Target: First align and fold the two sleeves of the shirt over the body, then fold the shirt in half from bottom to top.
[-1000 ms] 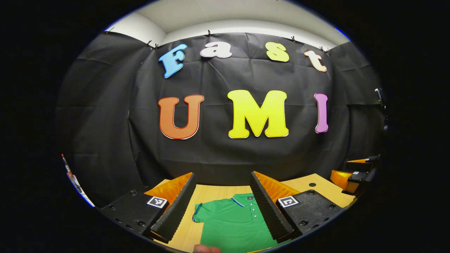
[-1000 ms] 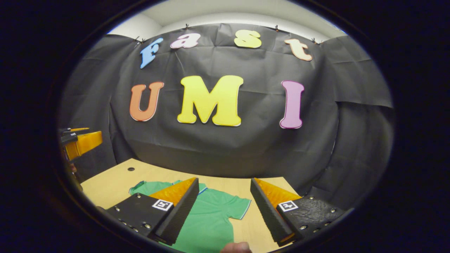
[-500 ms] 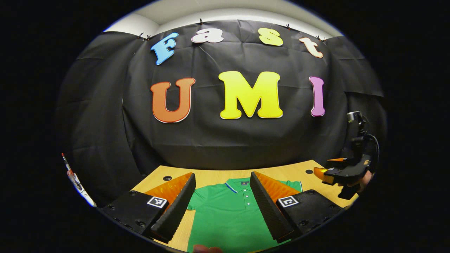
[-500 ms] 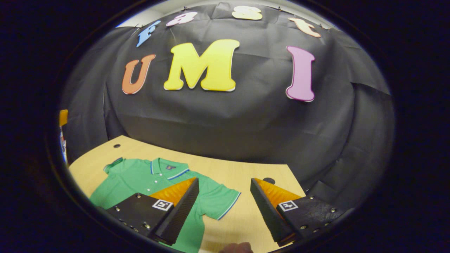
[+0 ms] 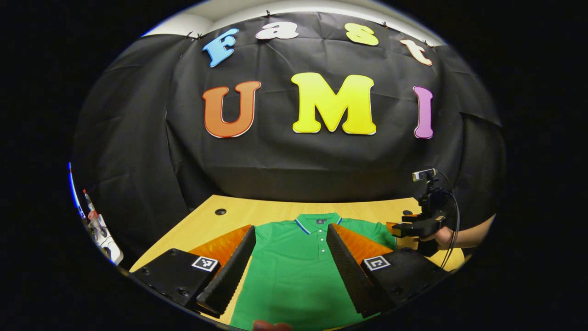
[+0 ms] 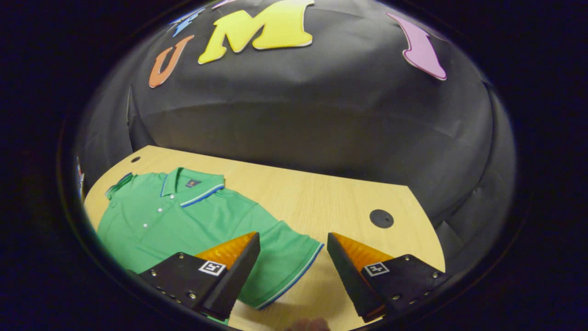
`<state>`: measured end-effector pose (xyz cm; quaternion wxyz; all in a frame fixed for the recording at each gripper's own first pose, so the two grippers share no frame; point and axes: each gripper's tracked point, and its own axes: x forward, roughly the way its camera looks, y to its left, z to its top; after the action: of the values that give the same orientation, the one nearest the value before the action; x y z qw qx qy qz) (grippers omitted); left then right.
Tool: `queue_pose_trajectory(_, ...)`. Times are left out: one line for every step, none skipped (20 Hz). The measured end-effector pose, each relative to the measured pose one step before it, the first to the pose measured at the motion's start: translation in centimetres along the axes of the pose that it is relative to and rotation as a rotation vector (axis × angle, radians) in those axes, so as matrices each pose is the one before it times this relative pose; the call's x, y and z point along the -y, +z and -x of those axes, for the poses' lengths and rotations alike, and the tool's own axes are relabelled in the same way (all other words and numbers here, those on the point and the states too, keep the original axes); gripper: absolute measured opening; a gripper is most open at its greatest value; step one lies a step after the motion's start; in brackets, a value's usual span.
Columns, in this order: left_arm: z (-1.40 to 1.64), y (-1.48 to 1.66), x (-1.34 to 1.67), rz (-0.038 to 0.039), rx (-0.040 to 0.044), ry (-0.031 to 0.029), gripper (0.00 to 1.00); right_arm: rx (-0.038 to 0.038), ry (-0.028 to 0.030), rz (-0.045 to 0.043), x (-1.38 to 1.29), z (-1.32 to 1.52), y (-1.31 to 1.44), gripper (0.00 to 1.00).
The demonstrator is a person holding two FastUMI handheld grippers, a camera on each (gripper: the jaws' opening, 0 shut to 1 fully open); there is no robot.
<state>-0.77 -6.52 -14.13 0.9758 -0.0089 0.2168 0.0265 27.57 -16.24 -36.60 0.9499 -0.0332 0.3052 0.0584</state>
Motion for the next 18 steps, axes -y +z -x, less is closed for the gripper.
queue_pose_trajectory(0.081, -0.268, 0.079, -0.00128, -0.01376, 0.00294, 0.99, -0.01503, -0.00371, 0.00543, 0.211, -1.003, -0.593, 0.93)
queue_pose_trajectory(0.128, 0.011, 0.018, -0.00519, -0.00378, 0.00280, 0.99, -0.01209, 0.00245, 0.00217, 0.142, -0.630, -0.318, 0.93)
queue_pose_trajectory(0.158, 0.236, -0.195, -0.00886, 0.00370, 0.00579, 0.99, -0.00837, 0.00441, -0.00155, -0.150, -0.378, -0.381, 0.93)
queue_pose_trajectory(0.067, 0.299, -0.192, -0.01134, 0.00514, 0.00724, 0.99, -0.00948, 0.00352, 0.00250, -0.028, -0.172, -0.403, 0.93)
queue_pose_trajectory(0.120, -0.018, -0.244, -0.01176, 0.00286, 0.00589, 0.99, -0.01270, 0.00300, 0.00302, 0.002, -0.291, -0.530, 0.93)
queue_pose_trajectory(0.080, 0.094, -0.118, -0.00728, 0.00062, 0.00496, 0.99, -0.01497, 0.00624, -0.00038, 0.064, -0.056, -0.314, 0.93)
queue_pose_trajectory(0.005, 0.124, -0.025, -0.00255, 0.00221, 0.00339, 0.99, 0.00569, 0.00491, -0.01245, -0.015, -0.082, -0.005, 0.96)
queue_pose_trajectory(0.160, 0.109, -0.085, 0.00301, 0.00211, 0.00067, 0.99, -0.00952, 0.00749, -0.00458, 0.031, 0.067, -0.251, 0.96)
queue_pose_trajectory(0.127, -0.066, -0.142, 0.00489, 0.00227, 0.00154, 0.99, -0.00486, 0.01739, -0.01527, -0.329, -0.078, -0.152, 0.96)
queue_pose_trajectory(0.127, -0.109, -0.041, 0.00649, -0.00107, 0.00349, 0.99, -0.01029, 0.01652, -0.01416, -0.358, -0.080, -0.176, 0.96)
queue_pose_trajectory(0.073, -0.059, -0.063, 0.00719, -0.00272, 0.00173, 0.94, -0.00245, 0.00326, 0.00388, -0.149, 0.162, -0.331, 0.81)
queue_pose_trajectory(0.139, -0.037, -0.072, 0.00258, -0.00210, 0.00188, 0.94, -0.00146, 0.00704, 0.00414, 0.056, -0.052, 0.099, 0.76)
queue_pose_trajectory(0.262, 0.014, -0.371, -0.00152, -0.00089, 0.00583, 0.99, -0.00180, -0.00118, -0.00196, -0.065, 0.180, -0.081, 0.64)
queue_pose_trajectory(0.262, 0.254, -0.430, -0.00195, 0.00775, 0.00699, 0.99, -0.00332, -0.00277, -0.00420, 0.047, -0.024, 0.029, 0.52)
queue_pose_trajectory(0.228, 0.145, -0.414, -0.00221, 0.00638, 0.00807, 0.99, -0.01049, -0.00683, -0.01127, 0.010, 0.043, 0.042, 0.40)
queue_pose_trajectory(0.262, 0.047, -0.502, 0.00028, 0.00225, 0.01188, 0.99, 0.00905, 0.00880, -0.01071, -0.351, 0.137, 0.179, 0.40)
queue_pose_trajectory(0.266, -0.156, -0.533, 0.00153, -0.00513, 0.00984, 0.99, -0.01735, -0.01606, -0.00260, -0.250, 0.011, -0.190, 0.23)
queue_pose_trajectory(0.224, -0.143, -0.366, 0.00174, -0.00266, 0.00682, 0.99, -0.00254, -0.01769, 0.00408, -0.101, 0.017, 0.291, 0.07)
